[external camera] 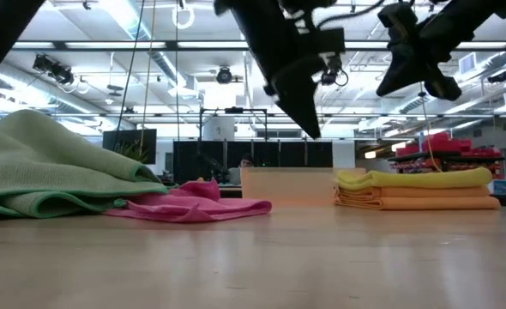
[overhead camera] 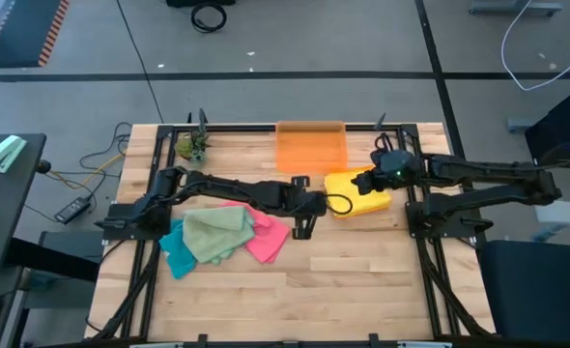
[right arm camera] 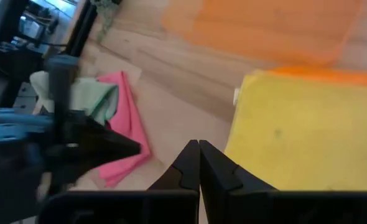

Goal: Fold microfiber towels
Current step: Fold the pink microfiber cloth

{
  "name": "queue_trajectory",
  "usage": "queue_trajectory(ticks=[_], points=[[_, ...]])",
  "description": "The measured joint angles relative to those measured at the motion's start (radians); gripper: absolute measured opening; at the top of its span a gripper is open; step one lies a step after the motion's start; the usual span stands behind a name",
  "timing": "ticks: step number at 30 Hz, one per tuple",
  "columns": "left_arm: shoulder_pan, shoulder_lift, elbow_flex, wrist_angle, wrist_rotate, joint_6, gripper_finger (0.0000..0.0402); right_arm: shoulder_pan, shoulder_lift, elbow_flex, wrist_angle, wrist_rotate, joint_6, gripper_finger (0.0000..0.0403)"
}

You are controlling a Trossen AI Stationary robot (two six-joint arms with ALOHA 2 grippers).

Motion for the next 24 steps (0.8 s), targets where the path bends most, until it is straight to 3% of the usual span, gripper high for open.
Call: queue_trajectory(ticks=[5, 10, 14, 19, 24], points=[[-0.072, -0.064, -0.043, -0.107, -0.023, -0.041, 0.0003, 0.132, 0.033, 0.000, -0.032, 0.060, 0.032, 0.0007], [-0.139, -0.271, -0.299, -0.082, -0.027, -0.133, 0.0003, 0.349, 0.102, -0.008, 0.036, 0.228, 0.100, 0.0007], [-0.215, -0.467, -0.524, 0.013, -0.026, -0.213, 0.0007, 0.487, 0.215, -0.008, 0.213, 0.383, 0.032, 0.0007], [-0.299, -0.630, -0.731, 0.046, -0.022, -0.290, 0.0008, 0.531, 0.413, -0.009, 0.474, 0.419, -0.160, 0.0007], [-0.331, -0.702, -0.885, 0.040, -0.028, -0.341, 0.0016, 0.512, 0.578, 0.015, 0.633, 0.413, -0.277, 0.0018]])
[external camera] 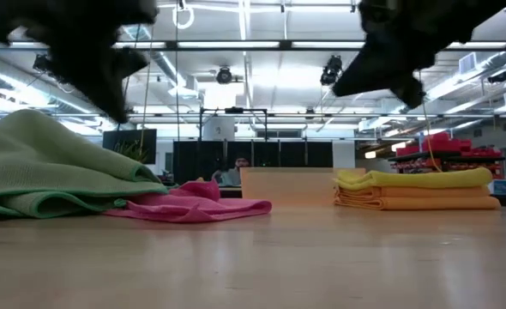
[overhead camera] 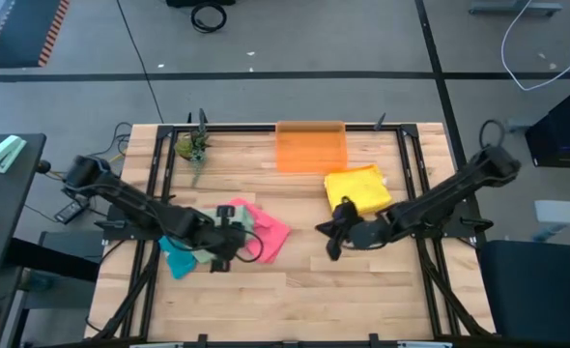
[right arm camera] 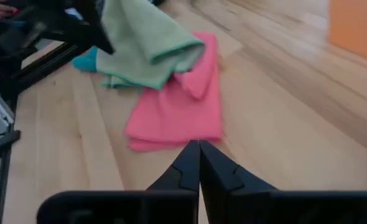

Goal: Fold microfiber towels
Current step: Fold the pink microfiber cloth

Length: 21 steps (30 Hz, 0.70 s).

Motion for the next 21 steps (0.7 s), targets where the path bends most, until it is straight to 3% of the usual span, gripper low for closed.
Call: queue_trajectory(ticks=[4, 13, 21], points=[[0.018, -0.001, -0.077, 0.019, -0.014, 0.058, 0.0056, -0.035, 0.110, 0.060, 0.038, 0.000, -0.102, 0.0054], [0.105, 0.084, -0.159, 0.514, -0.020, 0.374, 0.0170, -0.090, 0.341, 0.287, 0.036, 0.000, -0.335, 0.0167], [0.222, 0.222, -0.137, 0.641, -0.023, 0.482, 0.0189, -0.099, 0.402, 0.336, 0.022, 0.024, -0.394, 0.0188]])
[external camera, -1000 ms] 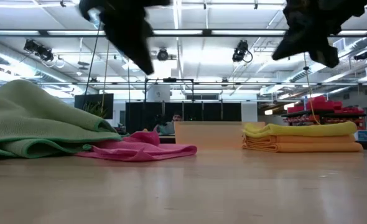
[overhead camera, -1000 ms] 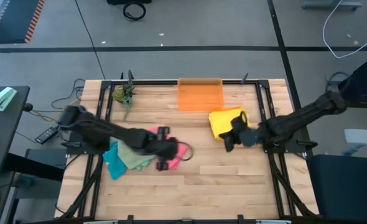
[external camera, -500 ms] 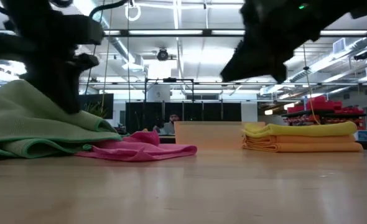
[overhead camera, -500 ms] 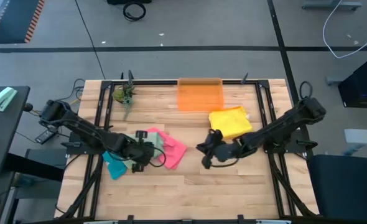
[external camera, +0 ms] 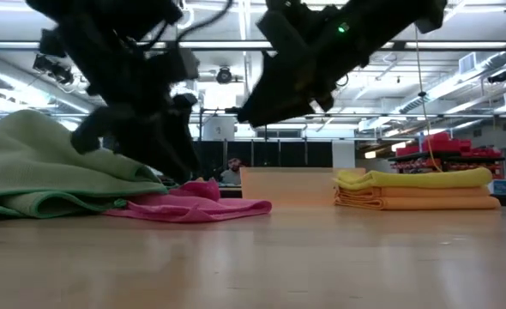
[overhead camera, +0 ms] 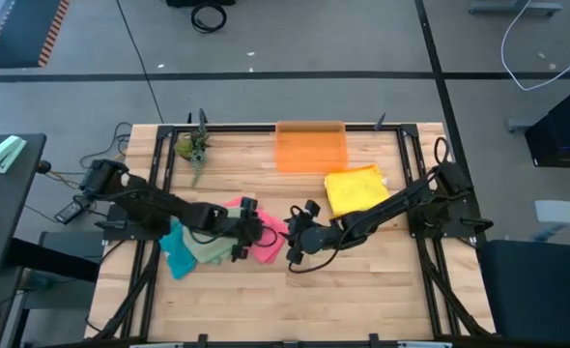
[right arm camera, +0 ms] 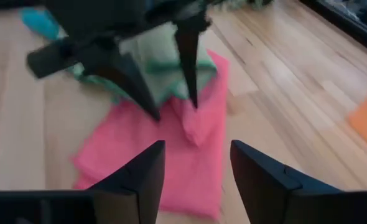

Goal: Fold microfiber towels
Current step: Fold the pink microfiber cloth

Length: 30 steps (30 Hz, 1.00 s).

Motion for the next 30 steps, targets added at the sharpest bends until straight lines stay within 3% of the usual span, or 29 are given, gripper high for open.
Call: queue_trajectory(ticks=[11, 18, 23, 30], points=[[0.055, 0.040, 0.026, 0.014, 0.025, 0.037, 0.0135, -0.001, -0.004, -0.015, -0.062, 0.008, 0.045, 0.0184], [0.055, 0.040, 0.060, 0.020, 0.035, 0.034, 0.0015, -0.001, -0.006, -0.016, -0.091, 0.010, 0.069, 0.0184], [0.052, 0.012, 0.149, -0.001, 0.035, -0.002, 0.0008, 0.016, -0.032, -0.015, -0.122, 0.006, 0.095, 0.0184], [0.010, -0.115, 0.332, -0.189, 0.017, -0.007, 0.0005, 0.089, -0.080, -0.010, -0.245, -0.062, 0.212, 0.0183]])
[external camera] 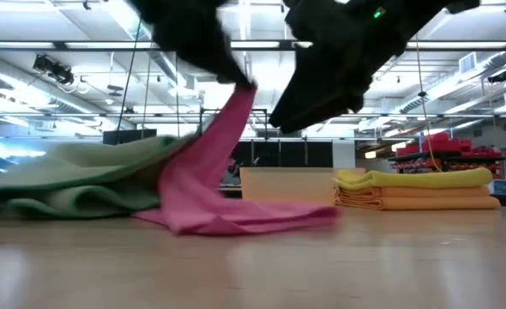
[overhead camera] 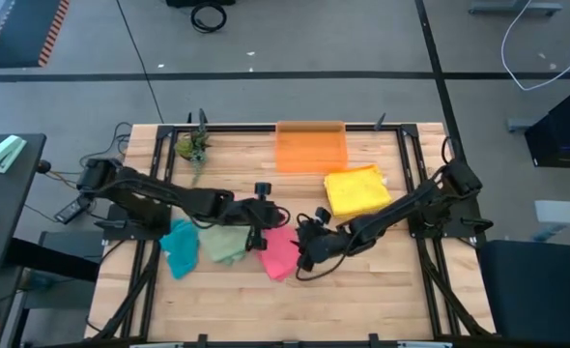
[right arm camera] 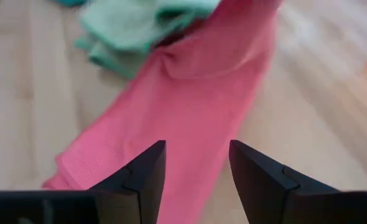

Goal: Fold microfiber towels
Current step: Fold the pink microfiber cloth

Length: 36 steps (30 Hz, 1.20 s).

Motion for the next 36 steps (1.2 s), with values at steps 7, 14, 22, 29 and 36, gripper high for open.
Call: queue_trajectory(ticks=[7, 14, 22, 29, 36], points=[[-0.003, -0.117, 0.211, -0.164, -0.105, 0.043, 0.0004, 0.105, -0.097, 0.000, -0.068, 0.007, 0.087, 0.0183], [0.022, -0.174, 0.316, -0.258, -0.129, -0.038, 0.0004, 0.234, -0.190, -0.005, -0.067, 0.019, 0.152, 0.0183], [-0.008, -0.143, 0.259, -0.581, -0.128, -0.268, 0.0004, 0.339, -0.115, -0.004, 0.000, 0.140, 0.133, 0.0183], [-0.002, -0.149, 0.115, -0.573, -0.176, -0.242, 0.0004, 0.214, 0.057, -0.005, 0.271, 0.176, -0.211, 0.0183], [0.088, -0.162, 0.064, -0.579, -0.238, -0.145, 0.0004, 0.019, 0.222, 0.072, 0.402, 0.172, -0.389, 0.0175]])
